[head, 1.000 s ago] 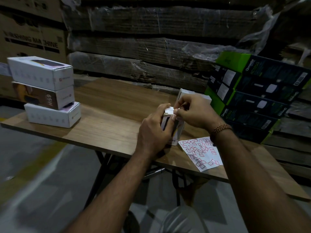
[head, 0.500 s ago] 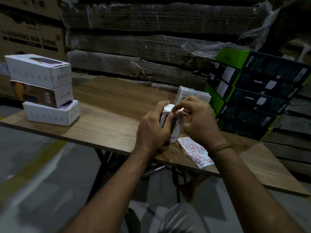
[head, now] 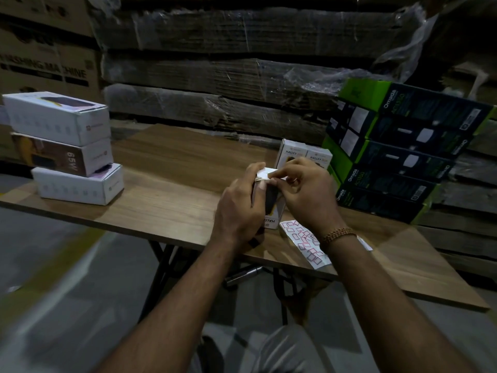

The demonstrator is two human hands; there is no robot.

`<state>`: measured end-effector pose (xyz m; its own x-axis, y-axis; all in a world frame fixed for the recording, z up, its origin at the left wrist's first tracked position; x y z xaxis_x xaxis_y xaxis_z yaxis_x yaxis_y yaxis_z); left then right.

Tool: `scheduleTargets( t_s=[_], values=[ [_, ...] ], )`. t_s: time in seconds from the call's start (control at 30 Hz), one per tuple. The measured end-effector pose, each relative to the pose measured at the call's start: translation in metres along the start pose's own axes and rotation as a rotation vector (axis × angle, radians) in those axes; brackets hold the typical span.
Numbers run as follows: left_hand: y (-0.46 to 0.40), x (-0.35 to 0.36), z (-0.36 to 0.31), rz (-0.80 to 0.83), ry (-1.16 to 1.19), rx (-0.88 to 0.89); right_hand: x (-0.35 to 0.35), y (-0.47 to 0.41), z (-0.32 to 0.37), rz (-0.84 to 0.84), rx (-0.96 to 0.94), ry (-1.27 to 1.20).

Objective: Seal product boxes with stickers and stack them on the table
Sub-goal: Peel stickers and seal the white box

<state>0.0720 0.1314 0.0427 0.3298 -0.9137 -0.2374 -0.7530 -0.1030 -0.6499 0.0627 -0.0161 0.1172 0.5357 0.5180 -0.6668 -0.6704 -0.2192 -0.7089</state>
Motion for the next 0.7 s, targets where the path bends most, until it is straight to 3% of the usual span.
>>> scheduleTargets(
  t_s=[0.27, 0.5, 0.7],
  values=[
    [0.0001, 0.0012, 0.0012, 0.018, 0.011, -0.011, 0.0073, -0.003, 0.0013, 0.076, 0.021, 0.005],
    [0.0015, 0.0001, -0.0038, 0.011, 0.002, 0.019, -0.0001, 0.0036, 0.0036, -0.018, -0.012, 0.01],
    [0.0013, 0.0, -0.0026, 0.02, -0.007, 0.012, 0.0064, 0.0012, 0.0037, 0.004, -0.046, 0.049]
  ],
)
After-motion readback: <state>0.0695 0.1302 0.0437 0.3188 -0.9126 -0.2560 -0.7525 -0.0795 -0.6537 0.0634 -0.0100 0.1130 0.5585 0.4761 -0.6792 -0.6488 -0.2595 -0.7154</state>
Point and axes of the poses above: each hand's wrist, its own y-axis away from the middle knuckle, its own x-axis out of the palm, z = x × y, the point moved 8 cm from there along -y, towards the middle knuckle, and after that the axes turned 9 degrees about y, right-handed, at the moved point
